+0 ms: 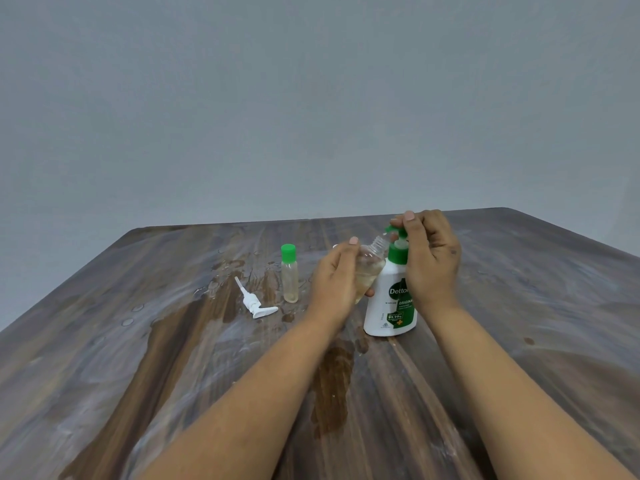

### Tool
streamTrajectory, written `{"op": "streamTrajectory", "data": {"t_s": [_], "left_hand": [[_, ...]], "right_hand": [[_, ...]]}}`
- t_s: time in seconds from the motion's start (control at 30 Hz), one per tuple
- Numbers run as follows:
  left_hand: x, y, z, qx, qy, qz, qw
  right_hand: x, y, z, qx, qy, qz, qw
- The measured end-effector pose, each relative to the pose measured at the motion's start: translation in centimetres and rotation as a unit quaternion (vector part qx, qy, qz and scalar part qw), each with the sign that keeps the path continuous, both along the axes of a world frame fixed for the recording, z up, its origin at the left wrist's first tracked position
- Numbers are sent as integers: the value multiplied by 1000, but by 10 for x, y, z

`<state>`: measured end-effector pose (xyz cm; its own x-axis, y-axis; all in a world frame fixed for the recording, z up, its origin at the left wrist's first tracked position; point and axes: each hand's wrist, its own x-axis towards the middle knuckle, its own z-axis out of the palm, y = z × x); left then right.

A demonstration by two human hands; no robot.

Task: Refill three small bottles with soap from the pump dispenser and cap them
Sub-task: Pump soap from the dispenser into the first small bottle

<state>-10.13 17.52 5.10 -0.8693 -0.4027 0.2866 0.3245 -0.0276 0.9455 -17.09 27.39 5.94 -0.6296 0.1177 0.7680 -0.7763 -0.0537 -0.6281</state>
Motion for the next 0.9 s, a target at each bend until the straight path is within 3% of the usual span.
{"op": "streamTrajectory", "data": {"t_s": [0.3,0.57,0.9], "left_hand": [[0,0,-1,-6,4,0,1000],[0,0,0,0,-2,-1,1000],[1,1,1,16,-2,-4,1000]], "right_hand": [[-3,2,-3,46,23,-8,999],[-1,0,-5,-2,22,-12,1000],[-2,1,-2,27,7,-4,1000]]}}
